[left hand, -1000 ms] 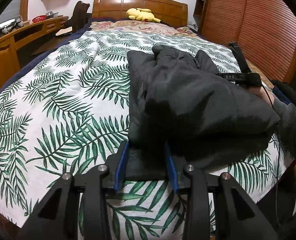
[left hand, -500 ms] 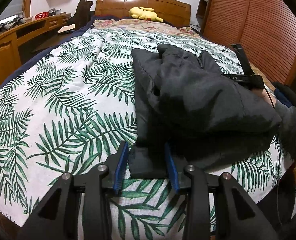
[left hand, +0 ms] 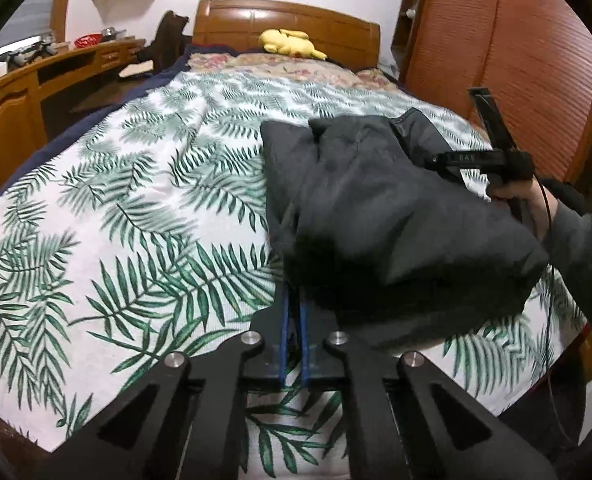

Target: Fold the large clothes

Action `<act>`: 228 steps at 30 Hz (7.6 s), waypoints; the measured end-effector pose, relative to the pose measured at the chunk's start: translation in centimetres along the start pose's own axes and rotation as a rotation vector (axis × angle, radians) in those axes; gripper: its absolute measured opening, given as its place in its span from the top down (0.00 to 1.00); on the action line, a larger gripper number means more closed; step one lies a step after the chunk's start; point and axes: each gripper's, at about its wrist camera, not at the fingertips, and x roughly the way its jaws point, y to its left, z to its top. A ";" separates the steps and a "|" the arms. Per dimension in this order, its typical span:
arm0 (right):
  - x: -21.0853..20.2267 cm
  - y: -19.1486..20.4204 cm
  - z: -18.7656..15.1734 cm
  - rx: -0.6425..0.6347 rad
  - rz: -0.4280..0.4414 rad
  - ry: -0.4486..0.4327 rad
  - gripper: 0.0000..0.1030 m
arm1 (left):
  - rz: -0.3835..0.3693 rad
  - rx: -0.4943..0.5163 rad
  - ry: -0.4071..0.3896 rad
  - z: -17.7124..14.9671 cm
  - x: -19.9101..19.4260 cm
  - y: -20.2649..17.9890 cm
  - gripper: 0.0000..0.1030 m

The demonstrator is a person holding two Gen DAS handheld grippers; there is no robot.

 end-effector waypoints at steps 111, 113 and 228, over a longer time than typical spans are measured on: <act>-16.3 13.7 -8.7 -0.098 -0.096 -0.260 0.12 | 0.197 0.052 -0.134 5.4 -5.8 -8.1 0.68; -17.4 12.5 -9.5 -0.070 -0.117 -0.271 0.12 | 0.171 0.071 -0.129 5.0 -5.5 -9.9 0.68; -34.9 9.8 -15.4 0.069 -0.339 -0.543 0.05 | 0.095 0.120 -0.277 5.3 -15.1 -21.3 0.67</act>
